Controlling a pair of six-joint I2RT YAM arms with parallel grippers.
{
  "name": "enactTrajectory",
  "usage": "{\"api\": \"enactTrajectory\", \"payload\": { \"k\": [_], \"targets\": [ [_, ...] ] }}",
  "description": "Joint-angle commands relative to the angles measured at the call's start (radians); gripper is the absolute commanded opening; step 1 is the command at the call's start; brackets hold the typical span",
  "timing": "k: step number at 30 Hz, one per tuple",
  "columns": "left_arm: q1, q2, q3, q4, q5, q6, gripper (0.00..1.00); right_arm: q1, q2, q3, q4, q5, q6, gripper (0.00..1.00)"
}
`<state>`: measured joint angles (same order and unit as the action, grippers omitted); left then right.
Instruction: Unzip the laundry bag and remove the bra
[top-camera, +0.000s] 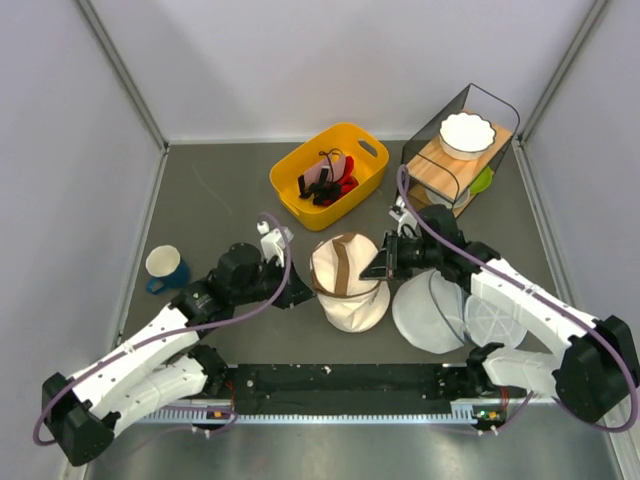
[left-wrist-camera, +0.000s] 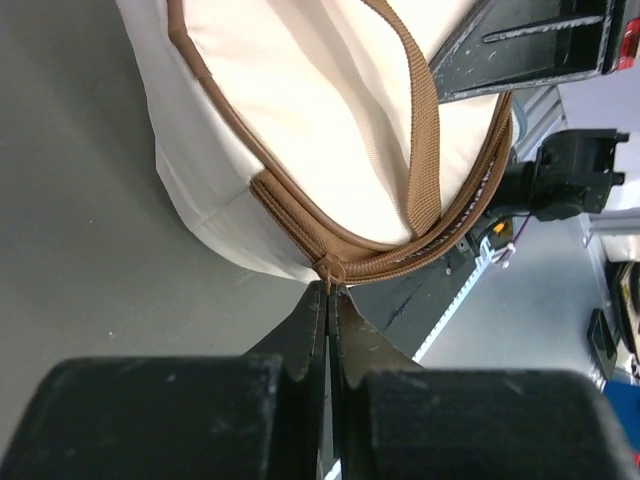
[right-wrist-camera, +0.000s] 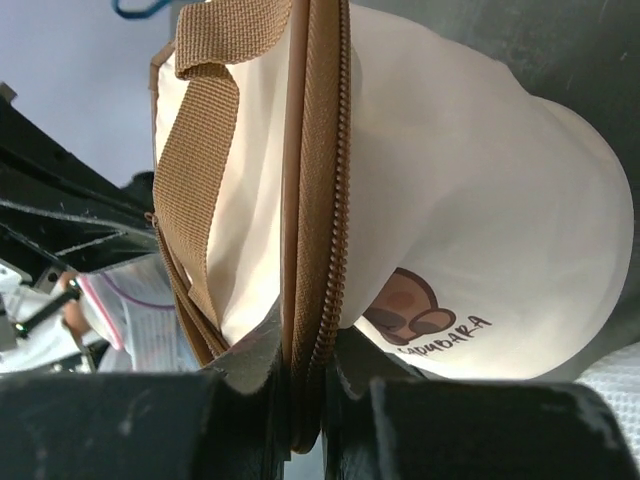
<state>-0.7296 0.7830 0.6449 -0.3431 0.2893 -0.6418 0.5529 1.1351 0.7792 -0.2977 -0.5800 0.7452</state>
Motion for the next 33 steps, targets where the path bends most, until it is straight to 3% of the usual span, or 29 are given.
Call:
{"api": "enactTrajectory", "payload": {
  "k": [1, 2, 3, 6, 9, 11, 16, 24, 29, 31, 33],
  "targets": [
    [0.025, 0.059, 0.033, 0.000, 0.059, 0.096, 0.00, -0.028, 0.028, 0.052, -0.119, -0.015, -0.188, 0.00],
    [0.027, 0.070, 0.039, -0.008, 0.065, 0.103, 0.00, -0.028, 0.034, 0.066, -0.126, 0.003, -0.182, 0.01],
    [0.027, 0.079, 0.045, -0.016, 0.083, 0.102, 0.00, -0.028, 0.032, 0.072, -0.129, 0.043, -0.172, 0.47],
    [0.024, 0.091, 0.044, -0.010, 0.108, 0.077, 0.00, -0.028, -0.017, 0.083, -0.164, 0.153, -0.120, 0.84],
    [0.015, 0.073, 0.022, 0.006, 0.120, 0.038, 0.00, -0.028, -0.127, 0.057, -0.193, 0.265, -0.014, 0.95],
    [0.004, 0.050, 0.006, 0.013, 0.111, 0.005, 0.00, -0.027, -0.182, 0.014, -0.192, 0.278, 0.083, 0.99],
    [-0.024, 0.029, -0.007, 0.016, 0.096, -0.039, 0.00, 0.001, -0.317, -0.055, -0.196, 0.301, 0.253, 0.99],
    [-0.067, 0.038, 0.006, 0.006, 0.044, -0.048, 0.00, 0.103, -0.368, -0.121, -0.255, 0.364, 0.336, 0.98],
    [-0.094, 0.053, 0.004, 0.009, 0.025, -0.055, 0.00, 0.234, -0.331, -0.104, -0.255, 0.437, 0.394, 0.98],
    [-0.114, 0.058, 0.001, 0.009, 0.008, -0.065, 0.00, 0.260, -0.319, -0.103, -0.242, 0.465, 0.417, 0.94],
    [-0.154, 0.061, -0.004, 0.018, -0.001, -0.084, 0.00, 0.275, -0.301, -0.112, -0.209, 0.477, 0.428, 0.80]
  ]
}}
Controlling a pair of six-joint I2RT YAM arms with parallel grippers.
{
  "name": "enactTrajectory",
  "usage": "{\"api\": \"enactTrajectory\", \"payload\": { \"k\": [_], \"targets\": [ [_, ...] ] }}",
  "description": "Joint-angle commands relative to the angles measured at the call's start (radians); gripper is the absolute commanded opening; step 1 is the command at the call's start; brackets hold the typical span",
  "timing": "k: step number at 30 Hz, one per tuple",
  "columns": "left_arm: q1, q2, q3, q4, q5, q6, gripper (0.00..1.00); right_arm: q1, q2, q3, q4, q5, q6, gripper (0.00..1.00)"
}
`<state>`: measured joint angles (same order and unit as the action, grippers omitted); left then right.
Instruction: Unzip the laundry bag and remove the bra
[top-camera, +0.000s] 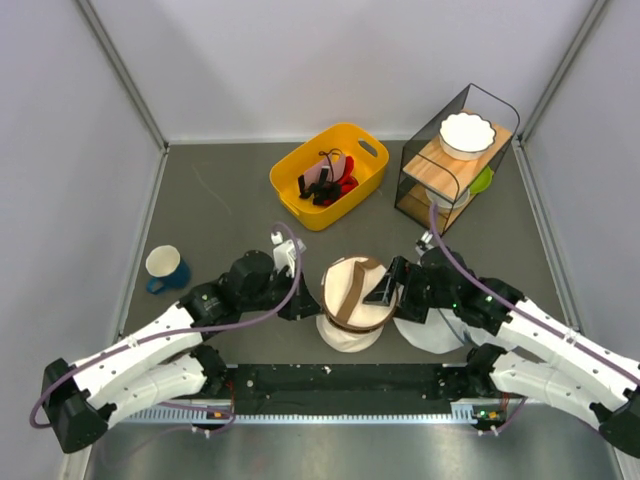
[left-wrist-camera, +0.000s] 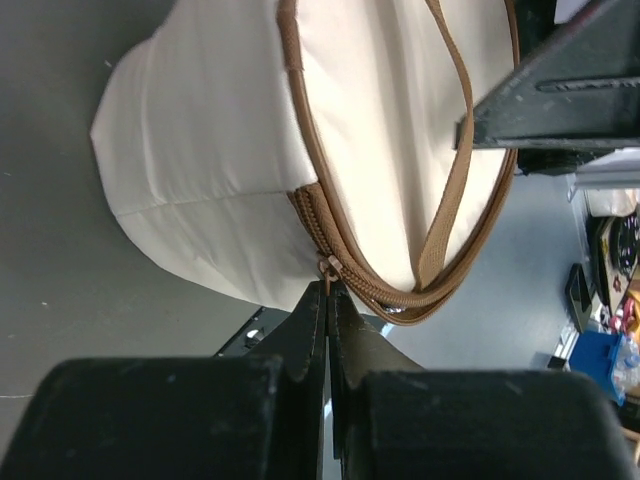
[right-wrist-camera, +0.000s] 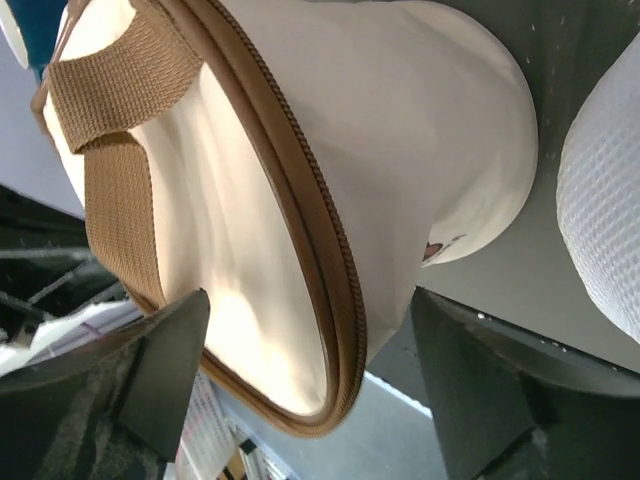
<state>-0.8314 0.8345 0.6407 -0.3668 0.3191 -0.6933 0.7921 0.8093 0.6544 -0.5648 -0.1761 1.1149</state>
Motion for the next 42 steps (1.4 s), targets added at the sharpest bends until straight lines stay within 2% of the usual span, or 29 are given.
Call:
{"api": "enactTrajectory", "payload": {
  "k": [1, 2, 3, 4, 5, 6, 12, 17, 18, 25, 28, 33, 34, 35, 36, 37, 38, 39, 40, 42],
  "targets": [
    [-0.066, 0.014, -0.003, 0.046, -0.040, -0.037, 0.00, 0.039, 0.031, 0.008, 0.093, 0.078, 0.071, 0.72],
    [-0.090, 0.017, -0.004, 0.051, -0.044, -0.041, 0.00, 0.039, 0.034, -0.001, 0.115, 0.082, 0.077, 0.55],
    [-0.100, 0.017, -0.004, 0.052, -0.051, -0.048, 0.00, 0.039, 0.053, -0.004, 0.137, 0.082, 0.071, 0.45],
    [-0.109, 0.018, -0.006, 0.051, -0.060, -0.048, 0.00, 0.039, 0.063, -0.004, 0.170, 0.087, 0.060, 0.31],
    [-0.115, 0.015, -0.006, 0.045, -0.069, -0.046, 0.00, 0.038, 0.077, 0.010, 0.171, 0.096, 0.043, 0.00],
    [-0.117, 0.005, -0.003, 0.028, -0.078, -0.040, 0.00, 0.021, 0.114, 0.022, 0.171, 0.083, -0.027, 0.00],
    [-0.115, -0.060, 0.039, -0.061, -0.213, 0.046, 0.00, -0.126, 0.246, 0.137, 0.131, -0.161, -0.369, 0.00],
    [-0.109, -0.075, 0.066, -0.126, -0.310, 0.110, 0.00, -0.145, 0.323, 0.238, 0.005, -0.180, -0.570, 0.00],
    [-0.107, -0.069, 0.079, -0.135, -0.365, 0.129, 0.00, -0.145, 0.329, 0.251, -0.016, -0.175, -0.616, 0.00],
    [-0.086, 0.037, 0.106, -0.040, -0.390, 0.195, 0.00, -0.145, 0.327, 0.281, -0.066, -0.149, -0.719, 0.00],
    [-0.086, 0.101, 0.155, -0.066, -0.416, 0.242, 0.00, -0.145, 0.321, 0.278, -0.084, -0.143, -0.744, 0.00],
    [-0.086, 0.117, 0.204, -0.069, -0.411, 0.288, 0.00, -0.146, 0.317, 0.266, -0.075, -0.161, -0.718, 0.00],
    [-0.086, 0.117, 0.212, -0.070, -0.405, 0.293, 0.02, -0.146, 0.318, 0.261, -0.069, -0.163, -0.699, 0.00],
    [-0.086, 0.117, 0.233, -0.080, -0.396, 0.298, 0.18, -0.146, 0.317, 0.257, -0.049, -0.160, -0.676, 0.00],
    [-0.086, 0.117, 0.247, -0.092, -0.393, 0.304, 0.24, -0.145, 0.320, 0.254, -0.037, -0.167, -0.640, 0.00],
    [-0.086, 0.117, 0.263, -0.118, -0.391, 0.302, 0.35, -0.145, 0.317, 0.252, -0.026, -0.168, -0.620, 0.00],
    [-0.086, 0.112, 0.287, -0.126, -0.387, 0.305, 0.41, -0.145, 0.315, 0.252, -0.018, -0.160, -0.603, 0.16],
    [-0.087, 0.104, 0.300, -0.132, -0.374, 0.305, 0.56, -0.145, 0.311, 0.255, -0.018, -0.151, -0.586, 0.41],
    [-0.086, 0.098, 0.309, -0.142, -0.371, 0.304, 0.60, -0.146, 0.303, 0.258, -0.021, -0.131, -0.578, 0.61],
    [-0.086, 0.094, 0.339, -0.161, -0.371, 0.296, 0.70, -0.145, 0.260, 0.263, -0.032, -0.044, -0.544, 0.71]
  ]
}}
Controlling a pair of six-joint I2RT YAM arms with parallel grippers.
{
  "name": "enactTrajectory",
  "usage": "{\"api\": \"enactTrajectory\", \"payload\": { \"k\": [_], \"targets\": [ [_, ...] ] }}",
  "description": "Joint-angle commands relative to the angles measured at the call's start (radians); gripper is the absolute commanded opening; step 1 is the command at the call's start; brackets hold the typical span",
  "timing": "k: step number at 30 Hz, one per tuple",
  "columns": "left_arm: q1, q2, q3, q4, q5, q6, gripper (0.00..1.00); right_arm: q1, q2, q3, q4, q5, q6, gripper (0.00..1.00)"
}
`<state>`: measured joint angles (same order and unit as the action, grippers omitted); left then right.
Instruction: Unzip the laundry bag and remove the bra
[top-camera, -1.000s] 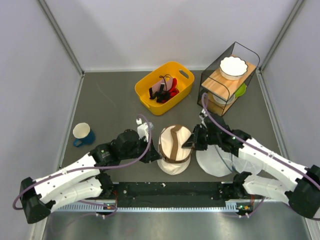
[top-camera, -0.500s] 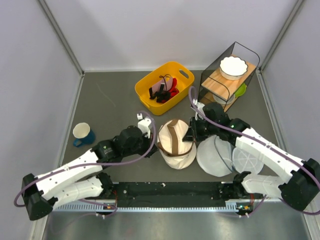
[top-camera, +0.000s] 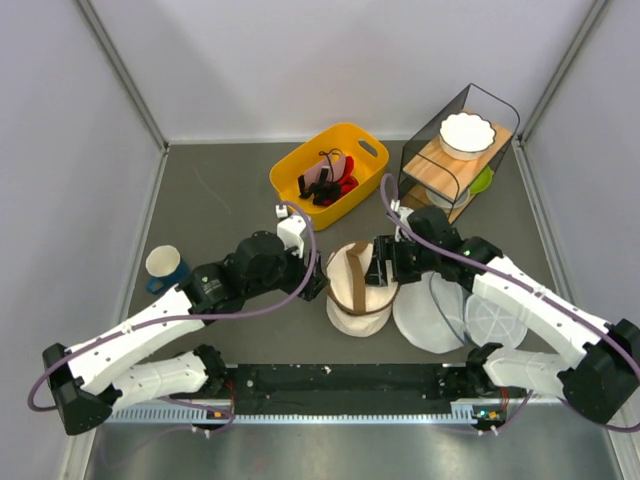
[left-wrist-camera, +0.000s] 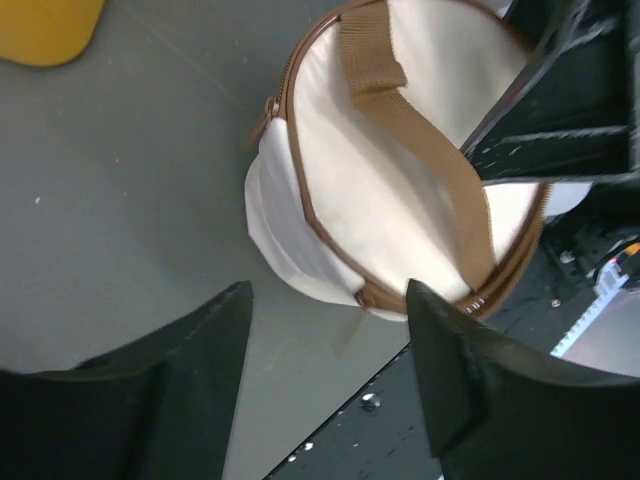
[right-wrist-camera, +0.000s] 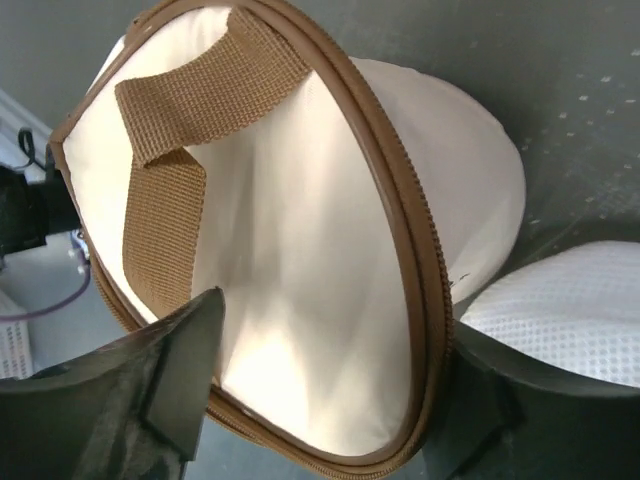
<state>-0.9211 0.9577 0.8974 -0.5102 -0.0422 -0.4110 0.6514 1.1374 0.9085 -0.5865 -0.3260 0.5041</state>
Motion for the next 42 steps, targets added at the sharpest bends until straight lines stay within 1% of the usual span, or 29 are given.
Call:
{"api": "enactTrajectory", "payload": {
  "k": [1, 2, 3, 6, 7, 9, 10, 12, 14, 16, 18, 19, 22, 24, 25, 27, 28, 29, 30, 31, 33, 34, 36, 37, 40, 42],
  "targets": [
    [0.004, -0.030, 0.093, -0.027, -0.018, 0.009, 0.72, -0.006, -0.086, 0.012, -0.018, 0.145, 0.080, 0.78],
    [0.004, -0.024, 0.112, -0.051, -0.022, 0.003, 0.73, -0.003, -0.123, 0.010, -0.021, 0.198, 0.091, 0.79],
    [0.004, -0.020, 0.118, -0.057, -0.006, 0.003, 0.74, -0.004, -0.145, 0.009, -0.024, 0.218, 0.115, 0.81],
    [0.002, -0.014, 0.124, -0.053, 0.025, -0.018, 0.76, -0.006, -0.204, 0.007, -0.036, 0.281, 0.148, 0.80],
    [0.002, -0.014, 0.121, -0.044, 0.037, -0.025, 0.76, -0.006, -0.220, 0.007, -0.050, 0.298, 0.155, 0.77],
    [0.002, -0.007, 0.117, -0.028, 0.080, -0.044, 0.76, -0.006, -0.258, 0.007, -0.064, 0.349, 0.169, 0.75],
    [0.002, -0.002, 0.118, -0.024, 0.090, -0.046, 0.76, -0.004, -0.268, 0.007, -0.075, 0.357, 0.168, 0.70],
    [0.001, 0.006, 0.117, -0.010, 0.105, -0.052, 0.76, -0.004, -0.274, 0.007, -0.081, 0.352, 0.172, 0.67],
    [0.001, 0.013, 0.115, -0.001, 0.119, -0.055, 0.76, -0.004, -0.269, 0.000, -0.084, 0.332, 0.178, 0.60],
    [-0.001, 0.019, 0.115, 0.009, 0.130, -0.055, 0.76, -0.004, -0.266, -0.014, -0.082, 0.331, 0.183, 0.57],
    [-0.004, 0.029, 0.121, 0.010, 0.137, -0.055, 0.76, -0.004, -0.265, -0.020, -0.084, 0.329, 0.183, 0.57],
    [-0.007, 0.029, 0.123, 0.010, 0.139, -0.054, 0.76, -0.004, -0.263, -0.023, -0.084, 0.329, 0.183, 0.59],
    [-0.010, 0.029, 0.123, 0.010, 0.139, -0.054, 0.76, -0.006, -0.271, -0.040, -0.087, 0.350, 0.189, 0.69],
    [-0.013, 0.029, 0.123, 0.010, 0.137, -0.052, 0.76, -0.004, -0.263, -0.046, -0.087, 0.351, 0.191, 0.70],
    [-0.013, 0.030, 0.124, 0.010, 0.137, -0.052, 0.76, -0.006, -0.260, -0.048, -0.087, 0.338, 0.192, 0.62],
    [-0.018, 0.035, 0.126, 0.010, 0.145, -0.052, 0.76, -0.004, -0.252, -0.048, -0.084, 0.332, 0.197, 0.52],
    [-0.021, 0.038, 0.127, 0.010, 0.143, -0.051, 0.76, -0.004, -0.251, -0.045, -0.084, 0.331, 0.197, 0.37],
    [-0.021, 0.039, 0.132, 0.010, 0.145, -0.049, 0.76, -0.004, -0.252, -0.042, -0.082, 0.331, 0.195, 0.31],
    [-0.025, 0.044, 0.135, 0.012, 0.149, -0.043, 0.76, -0.006, -0.255, -0.034, -0.084, 0.331, 0.194, 0.08],
    [-0.027, 0.050, 0.153, 0.004, 0.169, -0.031, 0.76, -0.006, -0.258, -0.028, -0.084, 0.334, 0.194, 0.00],
    [-0.045, 0.093, 0.207, -0.049, 0.173, -0.012, 0.76, -0.004, -0.263, -0.001, -0.085, 0.331, 0.186, 0.00],
    [-0.064, 0.128, 0.275, -0.066, 0.138, -0.003, 0.76, -0.004, -0.260, 0.013, -0.090, 0.305, 0.186, 0.00],
    [-0.131, 0.157, 0.334, -0.099, 0.082, 0.035, 0.78, -0.004, -0.233, 0.053, -0.093, 0.280, 0.183, 0.00],
    [-0.145, 0.186, 0.374, -0.105, 0.058, 0.047, 0.79, -0.006, -0.219, 0.067, -0.099, 0.245, 0.183, 0.00],
    [-0.179, 0.254, 0.419, -0.128, 0.051, 0.084, 0.79, -0.004, -0.186, 0.112, -0.111, 0.194, 0.198, 0.00],
    [-0.205, 0.280, 0.431, -0.136, 0.051, 0.089, 0.79, -0.004, -0.185, 0.136, -0.111, 0.186, 0.215, 0.00]
  ]
}}
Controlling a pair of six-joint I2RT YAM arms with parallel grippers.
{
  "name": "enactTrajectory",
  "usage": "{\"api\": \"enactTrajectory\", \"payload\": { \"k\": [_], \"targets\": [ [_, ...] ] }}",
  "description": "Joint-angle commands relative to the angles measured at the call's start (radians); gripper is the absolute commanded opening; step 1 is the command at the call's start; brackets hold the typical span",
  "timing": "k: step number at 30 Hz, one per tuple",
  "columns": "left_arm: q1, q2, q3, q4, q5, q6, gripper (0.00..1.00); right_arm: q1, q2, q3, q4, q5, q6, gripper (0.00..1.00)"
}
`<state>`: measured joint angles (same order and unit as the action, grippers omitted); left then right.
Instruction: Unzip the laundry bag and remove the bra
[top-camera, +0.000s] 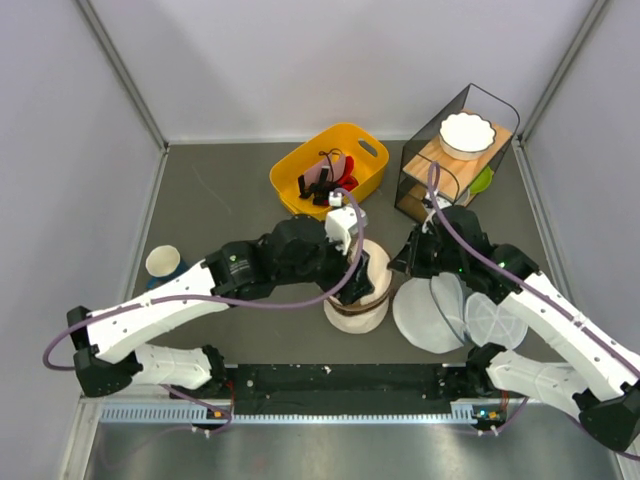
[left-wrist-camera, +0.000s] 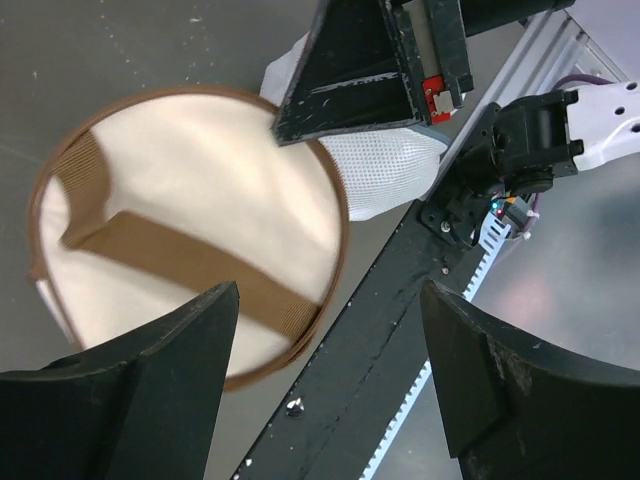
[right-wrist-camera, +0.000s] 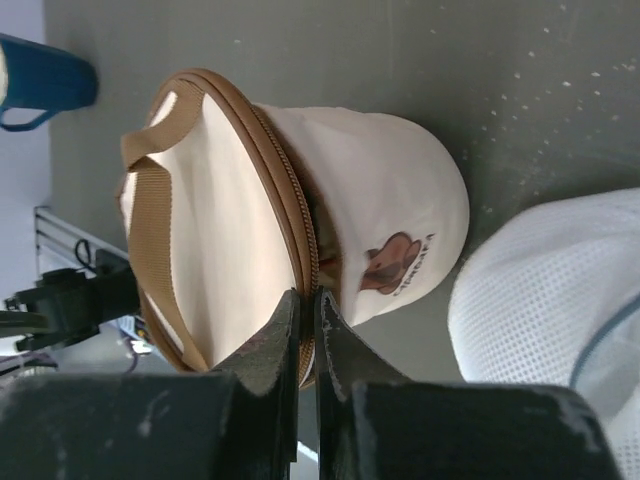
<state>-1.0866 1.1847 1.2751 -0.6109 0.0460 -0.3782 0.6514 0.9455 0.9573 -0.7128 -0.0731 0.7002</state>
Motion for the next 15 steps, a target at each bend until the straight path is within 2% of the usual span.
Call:
{"api": "enactTrajectory", "payload": {
  "k": [1, 6, 12, 15],
  "targets": [
    [-0.048, 0.070, 0.056, -0.027, -0.037, 0.056, 0.79, -0.004, 0.009, 0.095, 0.013, -0.079, 0.025, 0.00],
    [-0.094, 0.096, 0.055, 0.014, -0.037, 0.048, 0.80, -0.006, 0.035, 0.123, 0.012, -0.113, 0.073, 0.00],
    [-0.194, 0.160, 0.096, -0.024, -0.204, 0.073, 0.80, -0.004, 0.064, 0.130, 0.015, -0.137, 0.102, 0.00],
    [-0.245, 0.219, 0.130, -0.073, -0.334, 0.087, 0.79, -0.004, 0.062, 0.135, 0.016, -0.137, 0.102, 0.00]
  ]
}}
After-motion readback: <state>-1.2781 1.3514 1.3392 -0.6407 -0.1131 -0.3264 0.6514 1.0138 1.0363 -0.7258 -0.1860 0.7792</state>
